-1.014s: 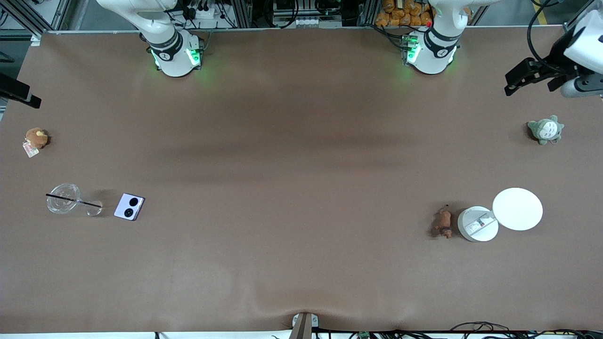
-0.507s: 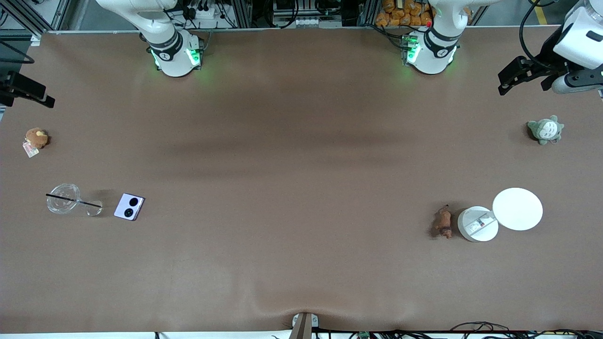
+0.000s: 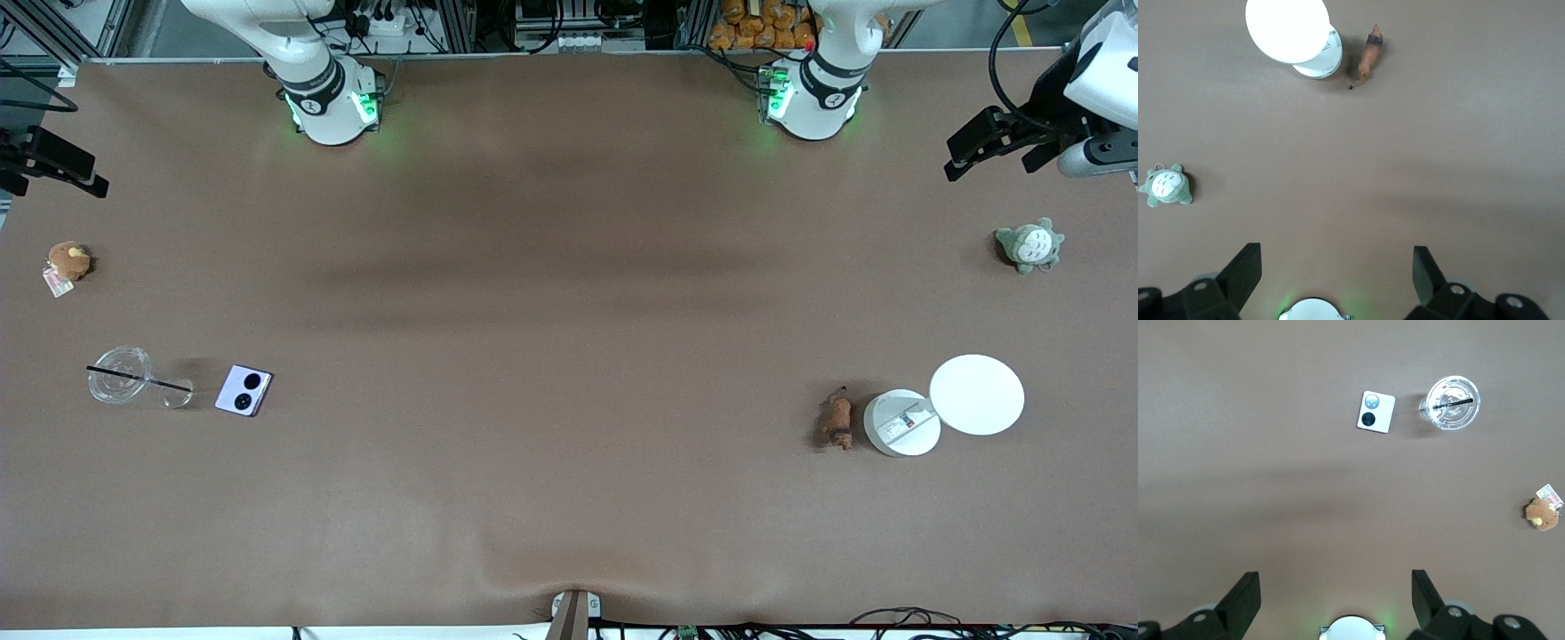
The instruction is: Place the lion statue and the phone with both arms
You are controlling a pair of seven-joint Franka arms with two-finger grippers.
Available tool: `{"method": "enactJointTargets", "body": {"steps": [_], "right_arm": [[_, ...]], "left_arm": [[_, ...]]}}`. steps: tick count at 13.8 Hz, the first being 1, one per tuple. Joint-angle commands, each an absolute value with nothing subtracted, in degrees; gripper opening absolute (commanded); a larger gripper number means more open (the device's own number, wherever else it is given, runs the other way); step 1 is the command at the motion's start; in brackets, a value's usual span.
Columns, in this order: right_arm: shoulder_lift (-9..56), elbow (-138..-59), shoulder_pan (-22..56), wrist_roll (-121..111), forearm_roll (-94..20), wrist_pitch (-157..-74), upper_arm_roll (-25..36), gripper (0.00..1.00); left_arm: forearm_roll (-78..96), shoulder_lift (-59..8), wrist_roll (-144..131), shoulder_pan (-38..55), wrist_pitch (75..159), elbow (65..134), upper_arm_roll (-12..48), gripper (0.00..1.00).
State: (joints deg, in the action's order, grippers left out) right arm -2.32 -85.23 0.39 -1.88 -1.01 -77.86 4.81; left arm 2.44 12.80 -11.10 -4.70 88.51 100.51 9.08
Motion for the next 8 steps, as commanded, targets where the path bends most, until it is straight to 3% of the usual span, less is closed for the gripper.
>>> {"method": "enactJointTargets", "body": {"steps": [1, 8], "right_arm": [[-3.78, -86.75, -0.44, -2.99, 0.00, -78.57, 4.22, 1.00], [-3.69, -86.75, -0.53, -2.99, -0.44, -78.75, 4.13, 1.00]], "left_arm": [[3.60, 12.92, -9.94, -5.19, 88.42, 99.41, 9.23, 1.00], [2.64, 11.51, -6.68, -5.10, 87.98, 98.70, 9.58, 1.00]]}}
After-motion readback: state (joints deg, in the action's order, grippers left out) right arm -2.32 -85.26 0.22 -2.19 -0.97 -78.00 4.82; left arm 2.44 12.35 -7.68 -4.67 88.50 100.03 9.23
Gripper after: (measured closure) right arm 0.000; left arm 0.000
